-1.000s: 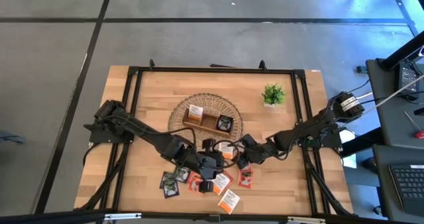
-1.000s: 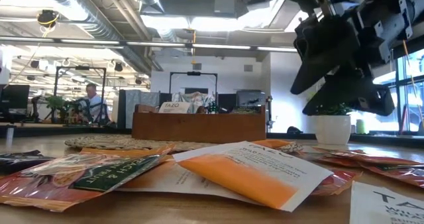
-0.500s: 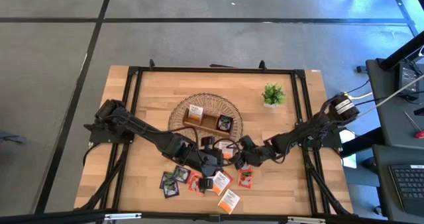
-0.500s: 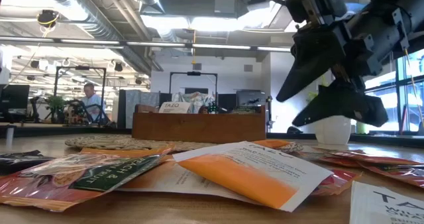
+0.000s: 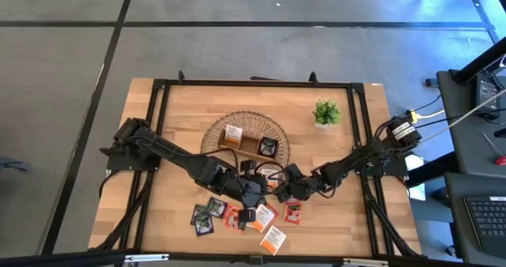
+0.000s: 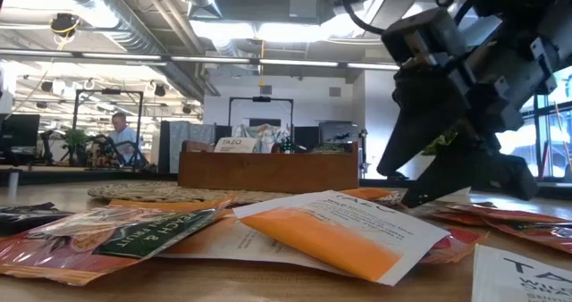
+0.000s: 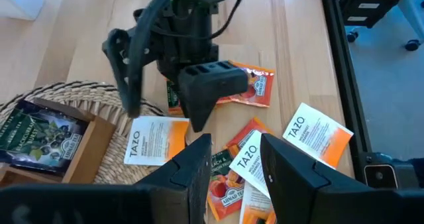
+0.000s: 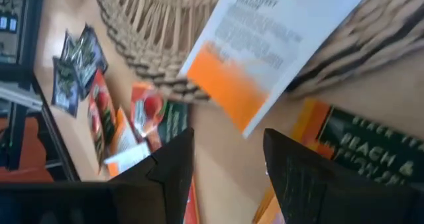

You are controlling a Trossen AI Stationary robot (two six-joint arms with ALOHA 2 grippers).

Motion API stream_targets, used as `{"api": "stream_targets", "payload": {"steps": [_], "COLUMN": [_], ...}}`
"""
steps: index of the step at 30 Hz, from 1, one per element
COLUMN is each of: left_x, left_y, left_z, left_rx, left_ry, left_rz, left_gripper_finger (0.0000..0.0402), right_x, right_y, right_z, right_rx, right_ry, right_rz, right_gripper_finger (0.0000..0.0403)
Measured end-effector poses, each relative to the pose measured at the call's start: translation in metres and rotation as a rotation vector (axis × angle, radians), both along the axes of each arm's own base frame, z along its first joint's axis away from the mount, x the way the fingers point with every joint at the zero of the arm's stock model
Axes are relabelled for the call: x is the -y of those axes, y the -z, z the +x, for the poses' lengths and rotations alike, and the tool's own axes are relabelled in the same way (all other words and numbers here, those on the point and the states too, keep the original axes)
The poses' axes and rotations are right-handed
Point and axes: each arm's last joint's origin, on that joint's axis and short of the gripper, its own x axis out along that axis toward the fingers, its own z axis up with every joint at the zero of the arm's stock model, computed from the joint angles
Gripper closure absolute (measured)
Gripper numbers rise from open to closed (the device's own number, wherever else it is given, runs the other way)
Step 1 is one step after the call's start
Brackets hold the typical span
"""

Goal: Pick & Place Tea
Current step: Put the white tea bag into the left section of the wooden organizer

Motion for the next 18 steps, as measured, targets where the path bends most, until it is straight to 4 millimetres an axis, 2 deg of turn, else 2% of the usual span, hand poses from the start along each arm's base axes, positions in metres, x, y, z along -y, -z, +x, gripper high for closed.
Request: {"api": "stream_targets", "payload": {"steps": [8, 18], "left_x": [0.0, -0.005], "left_y": [0.0, 0.001], "left_z": [0.0, 0.001], "left_rx": [-0.004, -0.014], "left_ry": [-0.001, -0.012], "left_rz": [0.002, 0.006], "left_gripper_finger": [0.0274, 0.0274], "right_x": [0.011, 0.013], "right_y": [0.0, 0.001], "right_z": [0.005, 0.004], "right_rx": [0.002, -0.011], "right_ry": [0.031, 0.031], "right_rz": [-0.009, -0.017], "right_gripper_finger": [0.0224, 0.0274]}}
